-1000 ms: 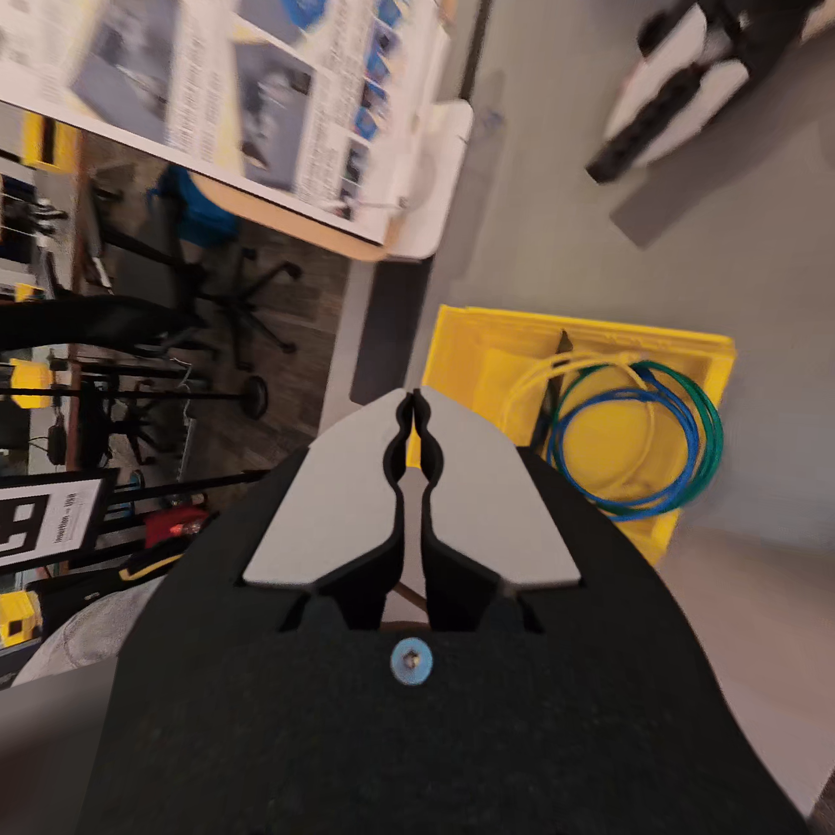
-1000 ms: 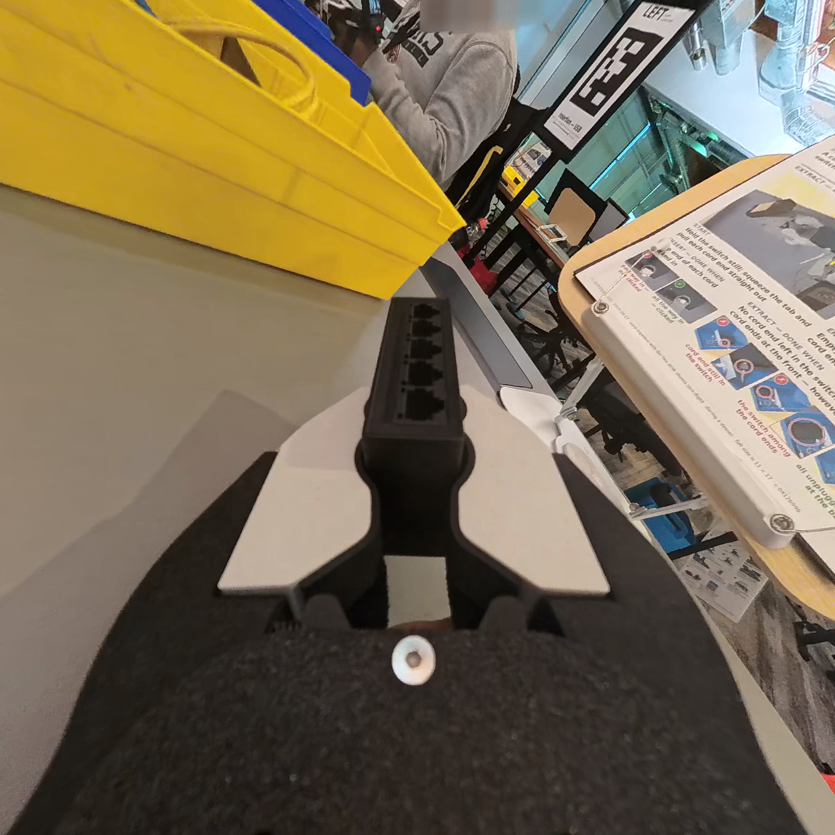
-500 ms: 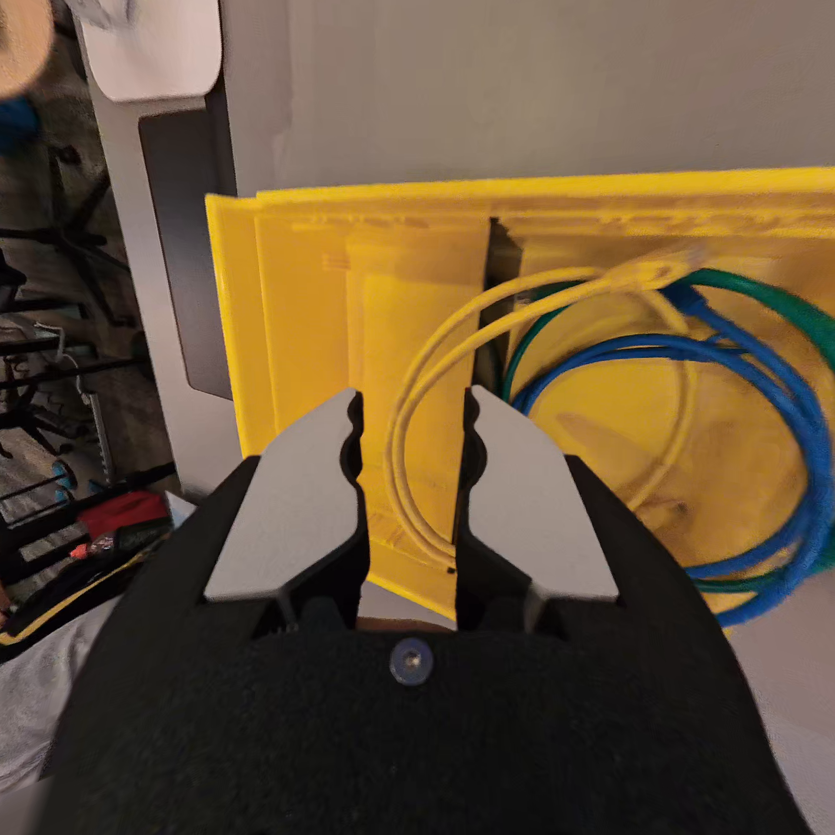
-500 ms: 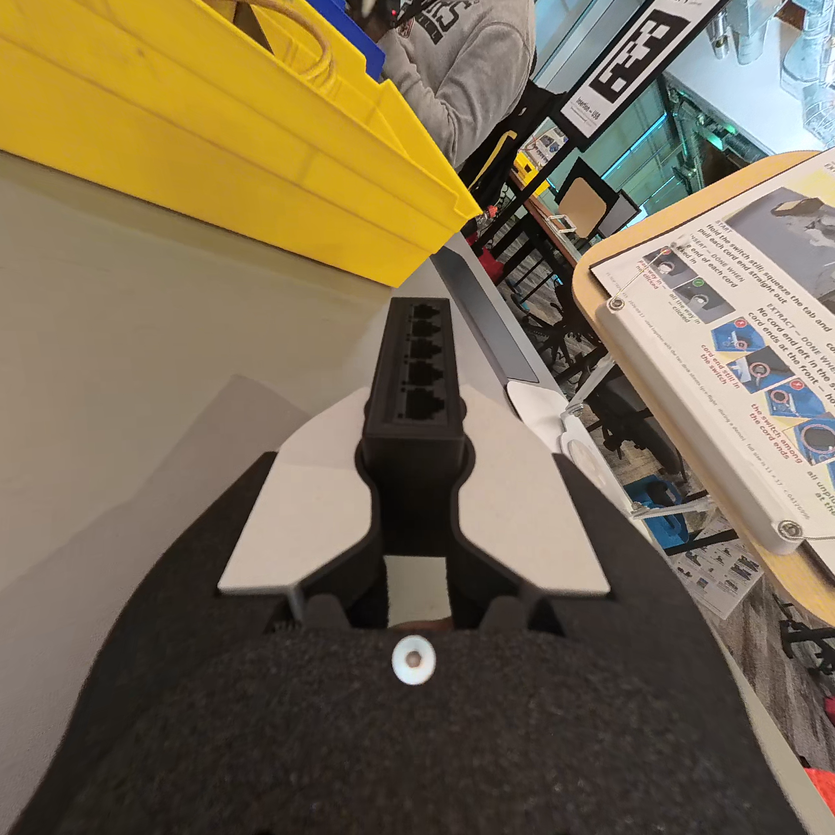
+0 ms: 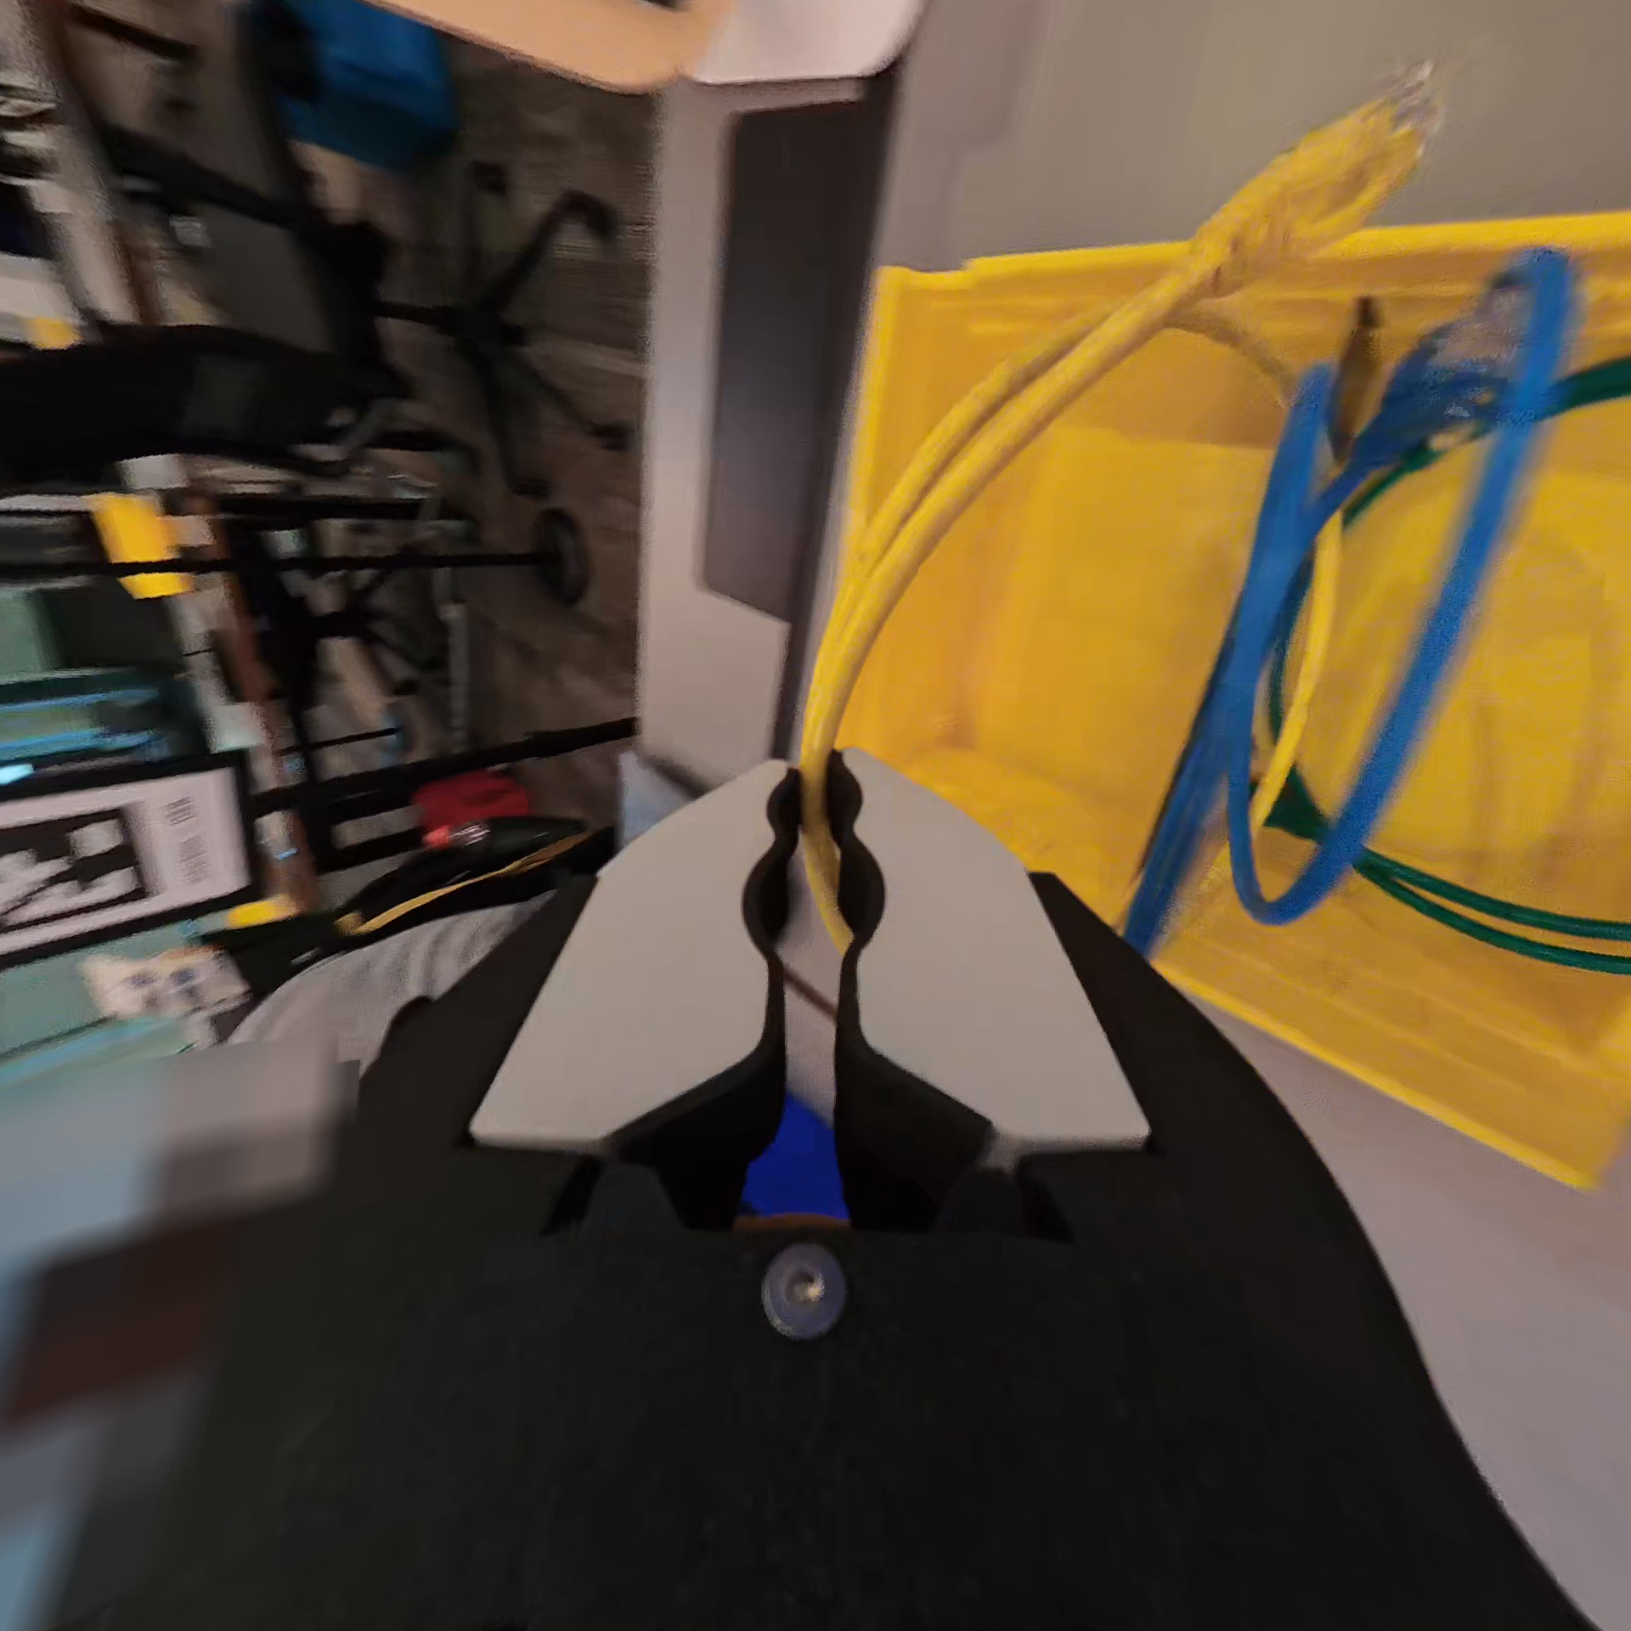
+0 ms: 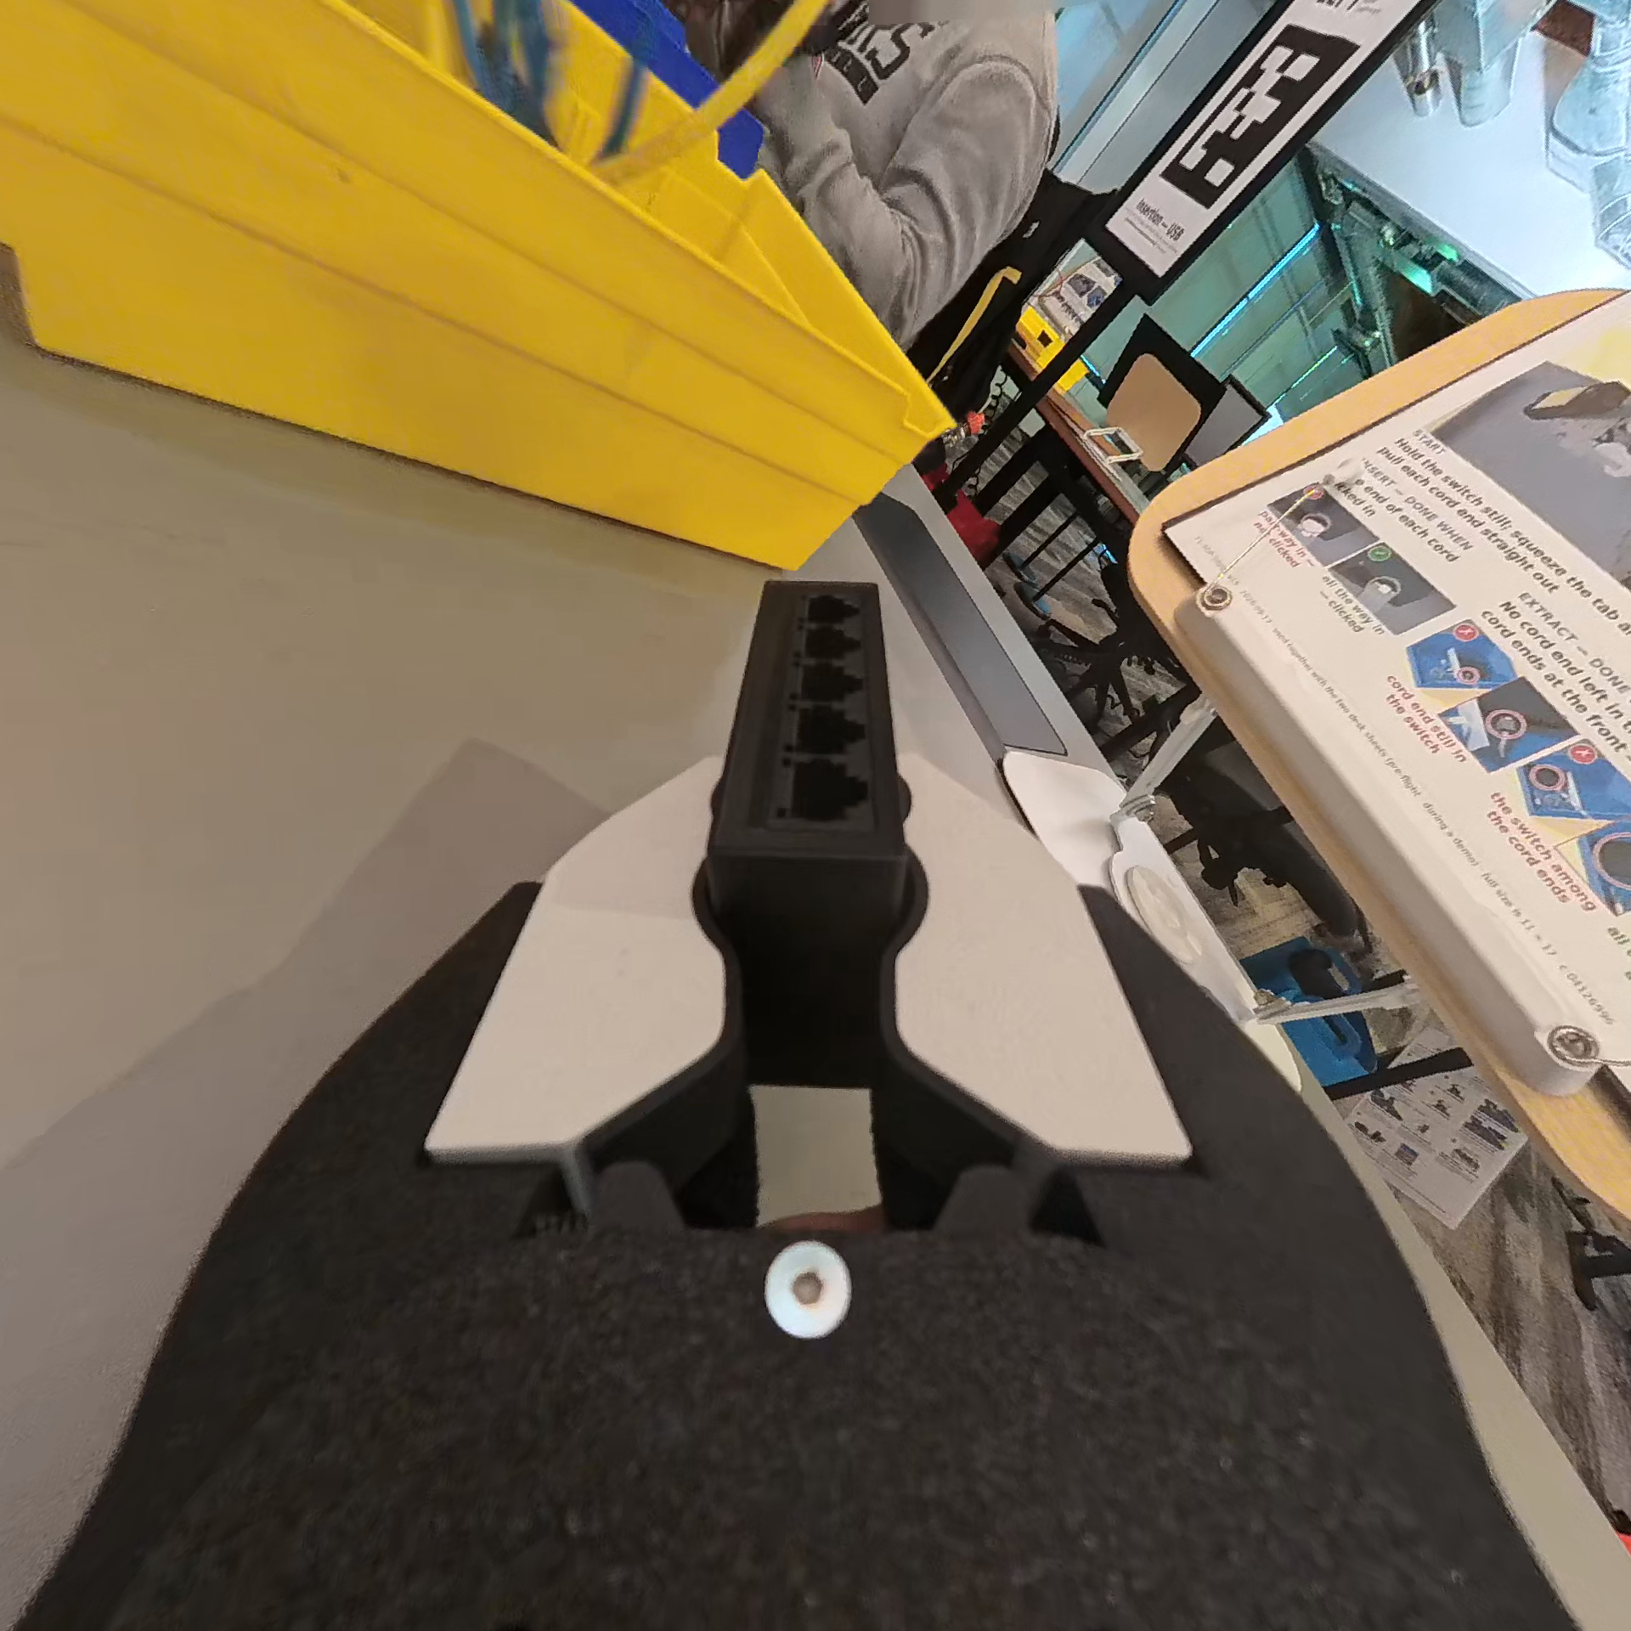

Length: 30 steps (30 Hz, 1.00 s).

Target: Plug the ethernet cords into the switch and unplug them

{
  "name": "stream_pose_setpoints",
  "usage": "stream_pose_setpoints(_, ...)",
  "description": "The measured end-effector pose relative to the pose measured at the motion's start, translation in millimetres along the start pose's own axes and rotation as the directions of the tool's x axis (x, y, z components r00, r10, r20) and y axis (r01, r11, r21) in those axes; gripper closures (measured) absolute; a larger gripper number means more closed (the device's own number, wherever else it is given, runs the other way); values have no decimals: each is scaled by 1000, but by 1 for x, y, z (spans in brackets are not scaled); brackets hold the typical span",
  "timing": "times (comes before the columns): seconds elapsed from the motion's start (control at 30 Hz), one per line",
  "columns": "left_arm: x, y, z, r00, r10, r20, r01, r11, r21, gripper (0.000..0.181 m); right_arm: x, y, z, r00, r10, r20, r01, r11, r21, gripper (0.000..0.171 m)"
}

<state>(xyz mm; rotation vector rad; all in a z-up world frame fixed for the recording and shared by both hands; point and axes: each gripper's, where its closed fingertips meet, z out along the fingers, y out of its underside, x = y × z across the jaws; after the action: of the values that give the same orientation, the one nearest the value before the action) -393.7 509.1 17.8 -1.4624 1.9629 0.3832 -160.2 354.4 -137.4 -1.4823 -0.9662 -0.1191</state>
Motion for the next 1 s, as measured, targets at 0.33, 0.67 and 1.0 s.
stream_pose_setpoints(0.33, -51, -16, -128, 934, -97, 344, 88, 995, 41, 176, 0, -1, -1, 1000, -23, -15, 23, 1000, -4, 141)
stream_pose_setpoints(0.67, -9, -36, -171, 931, -183, 315, 166, 983, 81, 176, -2, 0, -3, 999, -30, -13, 30, 1000, -6, 141)
stream_pose_setpoints(1.0, 17, -69, -215, 934, -322, 152, 286, 933, 221, 176, -2, -1, -3, 1000, -24, -8, 23, 1000, -3, 141)
